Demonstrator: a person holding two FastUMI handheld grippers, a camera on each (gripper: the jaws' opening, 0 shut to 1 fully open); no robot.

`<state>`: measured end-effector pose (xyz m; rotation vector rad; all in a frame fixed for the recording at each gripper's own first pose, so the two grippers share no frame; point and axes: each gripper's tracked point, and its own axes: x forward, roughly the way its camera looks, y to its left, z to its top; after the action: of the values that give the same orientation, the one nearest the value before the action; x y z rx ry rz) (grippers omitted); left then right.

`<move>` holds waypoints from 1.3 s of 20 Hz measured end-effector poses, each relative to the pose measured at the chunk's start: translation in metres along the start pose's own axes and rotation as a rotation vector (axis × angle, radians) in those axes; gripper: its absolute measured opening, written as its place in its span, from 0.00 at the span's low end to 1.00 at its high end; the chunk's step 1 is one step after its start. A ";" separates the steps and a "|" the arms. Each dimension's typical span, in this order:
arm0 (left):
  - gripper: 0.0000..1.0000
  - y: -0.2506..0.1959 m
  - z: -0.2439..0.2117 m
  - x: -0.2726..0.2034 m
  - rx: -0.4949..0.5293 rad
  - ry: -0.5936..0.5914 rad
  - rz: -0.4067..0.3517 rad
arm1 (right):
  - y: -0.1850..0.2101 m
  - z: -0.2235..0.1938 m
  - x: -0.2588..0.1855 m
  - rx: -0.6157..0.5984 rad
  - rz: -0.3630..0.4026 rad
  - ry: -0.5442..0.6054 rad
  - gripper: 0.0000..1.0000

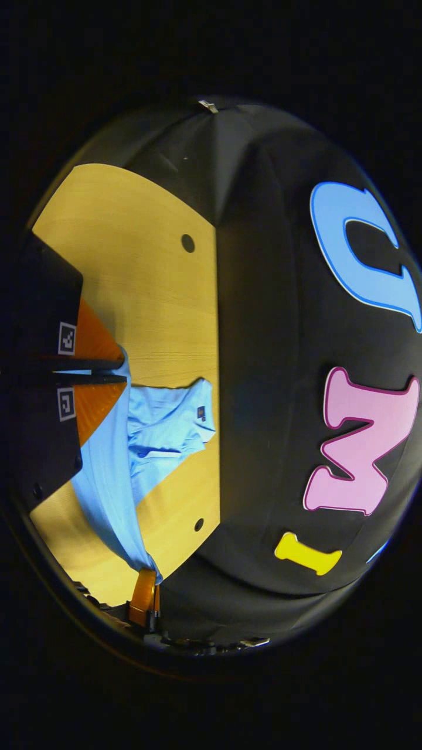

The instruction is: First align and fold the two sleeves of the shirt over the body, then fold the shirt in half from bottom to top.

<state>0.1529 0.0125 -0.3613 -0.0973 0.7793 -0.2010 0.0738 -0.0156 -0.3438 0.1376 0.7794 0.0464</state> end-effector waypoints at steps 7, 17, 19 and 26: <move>0.06 0.020 0.058 0.113 -0.010 -0.092 0.072 | -0.018 0.072 0.115 0.014 -0.018 -0.100 0.05; 0.06 0.045 0.092 0.235 -0.048 -0.209 0.155 | -0.038 0.119 0.254 0.057 -0.051 -0.196 0.05; 0.06 0.048 0.093 0.251 -0.036 -0.211 0.172 | -0.041 0.118 0.276 0.070 -0.053 -0.192 0.05; 0.05 0.054 0.083 0.278 -0.106 -0.203 0.201 | -0.048 0.098 0.326 0.128 -0.096 -0.147 0.05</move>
<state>0.4117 0.0067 -0.5025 -0.1370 0.5920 0.0412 0.3740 -0.0435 -0.5089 0.2224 0.6410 -0.1038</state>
